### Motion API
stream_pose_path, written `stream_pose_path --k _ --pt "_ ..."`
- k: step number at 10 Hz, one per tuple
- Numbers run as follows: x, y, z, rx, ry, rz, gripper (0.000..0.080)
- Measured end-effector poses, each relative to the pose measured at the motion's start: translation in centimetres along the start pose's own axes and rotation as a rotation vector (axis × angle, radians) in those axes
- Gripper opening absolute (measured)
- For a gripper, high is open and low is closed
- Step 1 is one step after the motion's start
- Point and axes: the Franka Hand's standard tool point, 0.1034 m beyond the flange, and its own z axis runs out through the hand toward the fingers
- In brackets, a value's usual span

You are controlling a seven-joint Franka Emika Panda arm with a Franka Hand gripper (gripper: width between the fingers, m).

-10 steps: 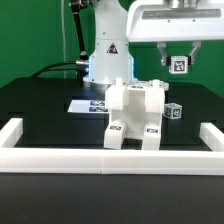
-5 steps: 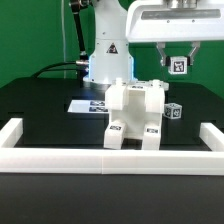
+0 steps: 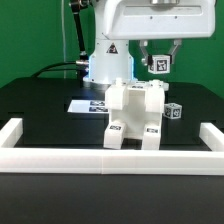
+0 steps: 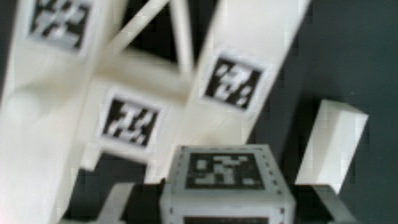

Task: Assemble chair

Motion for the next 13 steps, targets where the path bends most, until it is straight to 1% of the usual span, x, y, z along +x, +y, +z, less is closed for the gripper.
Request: stream_pose_path --k 4,6,9,13 --pt "-0.2 0.0 0.3 -0.001 -0.006 0.002 0.0288" --pt "-0.4 0.2 0.7 -0.002 -0.014 0.000 0.0288" --pt "-0.5 0.2 1.3 -0.007 -0.017 -0.002 0.0288" --pt "-0.6 0.2 1.6 -0.009 -0.020 -0.002 0.0288"
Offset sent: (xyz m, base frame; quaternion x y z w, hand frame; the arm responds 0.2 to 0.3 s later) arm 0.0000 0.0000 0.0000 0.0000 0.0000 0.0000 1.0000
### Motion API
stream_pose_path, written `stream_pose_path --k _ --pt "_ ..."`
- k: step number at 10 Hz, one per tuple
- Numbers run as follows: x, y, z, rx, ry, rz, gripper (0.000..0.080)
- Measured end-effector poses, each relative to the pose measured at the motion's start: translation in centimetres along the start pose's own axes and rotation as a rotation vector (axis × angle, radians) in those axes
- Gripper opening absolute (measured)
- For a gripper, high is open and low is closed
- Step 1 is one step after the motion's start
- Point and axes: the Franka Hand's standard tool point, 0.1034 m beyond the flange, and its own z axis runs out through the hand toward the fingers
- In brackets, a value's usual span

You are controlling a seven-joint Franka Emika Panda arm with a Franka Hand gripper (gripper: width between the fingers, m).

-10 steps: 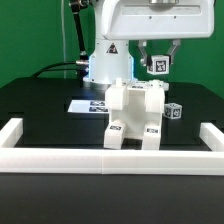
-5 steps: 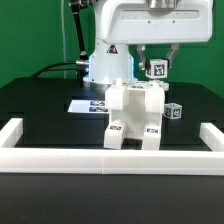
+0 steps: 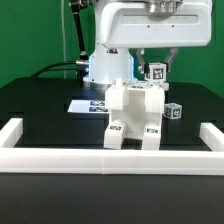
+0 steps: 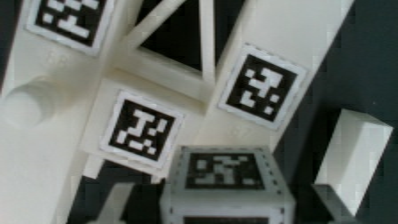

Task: Assemble chair

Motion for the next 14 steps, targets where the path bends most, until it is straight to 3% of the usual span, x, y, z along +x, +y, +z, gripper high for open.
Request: stream_pose_path --k 14 --pt "-0.24 -0.34 0.39 -0.003 0.000 0.001 0.0288"
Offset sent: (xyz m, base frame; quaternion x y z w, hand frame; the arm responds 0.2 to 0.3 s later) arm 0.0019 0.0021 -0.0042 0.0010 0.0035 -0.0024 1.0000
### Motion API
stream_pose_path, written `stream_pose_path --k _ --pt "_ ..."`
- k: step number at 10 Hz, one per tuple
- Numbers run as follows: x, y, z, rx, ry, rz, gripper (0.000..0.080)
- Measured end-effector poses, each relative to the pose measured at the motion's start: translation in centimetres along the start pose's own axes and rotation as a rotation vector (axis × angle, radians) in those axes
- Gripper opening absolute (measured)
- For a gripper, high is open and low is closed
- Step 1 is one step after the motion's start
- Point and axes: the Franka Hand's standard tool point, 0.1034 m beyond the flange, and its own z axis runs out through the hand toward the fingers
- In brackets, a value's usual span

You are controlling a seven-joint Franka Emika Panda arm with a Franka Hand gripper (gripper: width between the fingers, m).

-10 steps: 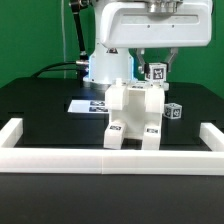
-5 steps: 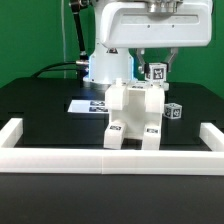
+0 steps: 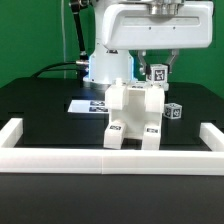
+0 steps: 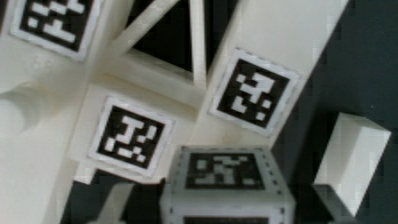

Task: Assemble chair

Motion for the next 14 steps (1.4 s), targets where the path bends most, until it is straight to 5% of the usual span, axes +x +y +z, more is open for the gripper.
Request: stream_pose_path --k 14 --pt "0.60 0.40 0.17 -0.009 0.020 0.058 0.0288"
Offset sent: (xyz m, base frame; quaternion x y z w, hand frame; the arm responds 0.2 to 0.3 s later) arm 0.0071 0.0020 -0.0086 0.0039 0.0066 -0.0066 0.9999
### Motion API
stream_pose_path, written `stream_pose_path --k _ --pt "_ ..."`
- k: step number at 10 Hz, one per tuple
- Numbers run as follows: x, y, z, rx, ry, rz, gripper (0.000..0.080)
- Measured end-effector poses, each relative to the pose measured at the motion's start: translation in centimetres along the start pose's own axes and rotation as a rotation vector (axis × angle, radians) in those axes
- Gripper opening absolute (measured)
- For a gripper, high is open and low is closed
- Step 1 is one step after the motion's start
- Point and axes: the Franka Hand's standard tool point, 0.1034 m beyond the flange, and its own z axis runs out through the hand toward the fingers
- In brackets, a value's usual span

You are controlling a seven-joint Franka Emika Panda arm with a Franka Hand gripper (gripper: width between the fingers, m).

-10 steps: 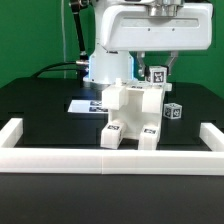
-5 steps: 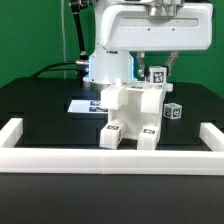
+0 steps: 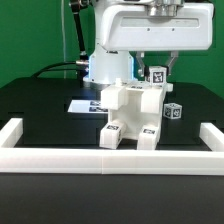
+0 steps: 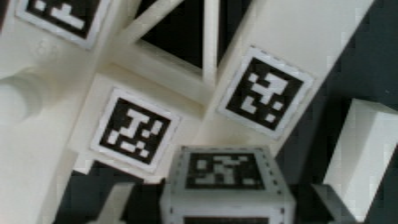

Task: Assemble chair

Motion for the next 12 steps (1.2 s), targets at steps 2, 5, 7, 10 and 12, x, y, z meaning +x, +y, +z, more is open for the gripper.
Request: stream_pose_path --k 2,5,7,10,12 --pt "0.03 -0.02 -0.02 0.000 0.001 0.148 0.0288" --pt "0.04 -0.11 -0.03 0.002 0.001 0.398 0.0288" --pt "0.04 -0.17 -0.02 0.002 0.000 0.532 0.0288" --pt "0.05 -0.30 0.00 0.009 -0.001 0.709 0.0288" --pt "0.05 -0.39 0.01 0.012 -0.002 0.821 0.0288"
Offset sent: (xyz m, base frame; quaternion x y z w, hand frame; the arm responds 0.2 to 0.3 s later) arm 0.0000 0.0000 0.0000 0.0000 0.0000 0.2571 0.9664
